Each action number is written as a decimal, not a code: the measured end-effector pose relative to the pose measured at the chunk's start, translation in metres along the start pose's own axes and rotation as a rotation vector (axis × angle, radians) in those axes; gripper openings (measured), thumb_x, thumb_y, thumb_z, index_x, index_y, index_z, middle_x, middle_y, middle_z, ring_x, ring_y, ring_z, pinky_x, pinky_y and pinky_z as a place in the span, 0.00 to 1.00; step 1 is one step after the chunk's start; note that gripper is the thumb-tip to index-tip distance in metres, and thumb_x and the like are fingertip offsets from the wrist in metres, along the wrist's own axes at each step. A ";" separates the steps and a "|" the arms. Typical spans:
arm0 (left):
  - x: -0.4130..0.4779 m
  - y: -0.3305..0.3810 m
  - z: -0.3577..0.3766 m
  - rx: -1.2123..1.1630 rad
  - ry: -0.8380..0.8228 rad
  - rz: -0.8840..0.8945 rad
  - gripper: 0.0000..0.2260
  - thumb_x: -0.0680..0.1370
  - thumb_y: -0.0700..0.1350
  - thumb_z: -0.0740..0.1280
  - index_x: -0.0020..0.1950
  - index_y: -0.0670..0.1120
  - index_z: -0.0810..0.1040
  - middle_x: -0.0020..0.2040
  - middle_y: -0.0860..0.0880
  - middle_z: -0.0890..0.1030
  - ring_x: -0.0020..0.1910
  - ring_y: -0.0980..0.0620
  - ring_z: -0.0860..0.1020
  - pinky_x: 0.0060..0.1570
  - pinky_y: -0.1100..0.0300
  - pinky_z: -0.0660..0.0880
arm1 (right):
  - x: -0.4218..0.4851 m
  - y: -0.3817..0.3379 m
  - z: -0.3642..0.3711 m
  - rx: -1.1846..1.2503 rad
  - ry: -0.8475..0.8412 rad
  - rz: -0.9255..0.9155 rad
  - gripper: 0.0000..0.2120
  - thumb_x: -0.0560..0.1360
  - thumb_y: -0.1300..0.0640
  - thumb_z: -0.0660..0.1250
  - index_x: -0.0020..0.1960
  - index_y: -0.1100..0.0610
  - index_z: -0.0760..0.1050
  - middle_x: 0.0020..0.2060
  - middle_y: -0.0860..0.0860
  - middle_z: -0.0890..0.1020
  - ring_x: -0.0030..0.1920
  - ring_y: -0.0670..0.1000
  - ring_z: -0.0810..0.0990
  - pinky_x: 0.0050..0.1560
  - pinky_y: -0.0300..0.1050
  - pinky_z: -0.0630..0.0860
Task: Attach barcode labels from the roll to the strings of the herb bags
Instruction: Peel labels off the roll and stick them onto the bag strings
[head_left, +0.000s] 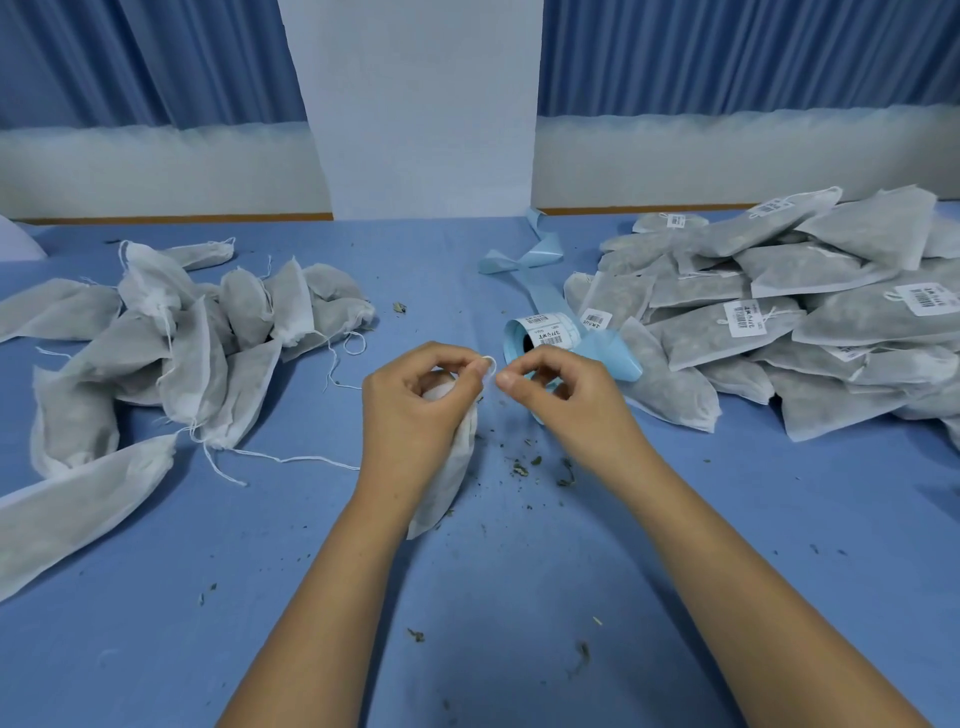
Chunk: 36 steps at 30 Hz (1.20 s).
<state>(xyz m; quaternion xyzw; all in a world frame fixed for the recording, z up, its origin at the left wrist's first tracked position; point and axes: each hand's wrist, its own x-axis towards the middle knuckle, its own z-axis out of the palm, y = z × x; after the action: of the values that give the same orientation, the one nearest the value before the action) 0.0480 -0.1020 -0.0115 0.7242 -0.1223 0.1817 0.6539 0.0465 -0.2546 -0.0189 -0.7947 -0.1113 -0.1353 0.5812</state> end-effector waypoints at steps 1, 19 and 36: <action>0.000 0.000 0.000 0.011 -0.010 0.006 0.07 0.74 0.39 0.73 0.37 0.49 0.82 0.35 0.53 0.82 0.34 0.59 0.78 0.37 0.71 0.72 | 0.000 -0.001 0.000 0.031 0.022 -0.011 0.06 0.72 0.51 0.72 0.41 0.53 0.80 0.34 0.40 0.79 0.33 0.45 0.69 0.33 0.33 0.66; 0.003 0.000 0.002 -0.133 -0.109 -0.170 0.12 0.75 0.38 0.69 0.34 0.50 0.83 0.33 0.53 0.82 0.35 0.61 0.78 0.39 0.72 0.72 | -0.005 -0.011 0.002 -0.144 0.189 -0.378 0.05 0.70 0.61 0.73 0.42 0.61 0.79 0.37 0.51 0.80 0.36 0.50 0.74 0.39 0.45 0.72; 0.004 0.000 -0.005 -0.160 -0.424 -0.170 0.11 0.75 0.39 0.69 0.52 0.54 0.82 0.29 0.52 0.70 0.32 0.57 0.75 0.40 0.71 0.71 | -0.005 -0.011 -0.005 -0.057 0.300 -0.160 0.06 0.73 0.67 0.68 0.40 0.61 0.83 0.35 0.51 0.84 0.38 0.50 0.81 0.44 0.38 0.76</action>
<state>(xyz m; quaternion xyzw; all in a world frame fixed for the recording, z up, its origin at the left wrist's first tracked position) 0.0516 -0.0970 -0.0096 0.6998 -0.2095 -0.0402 0.6818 0.0379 -0.2562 -0.0093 -0.7703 -0.0823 -0.3014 0.5559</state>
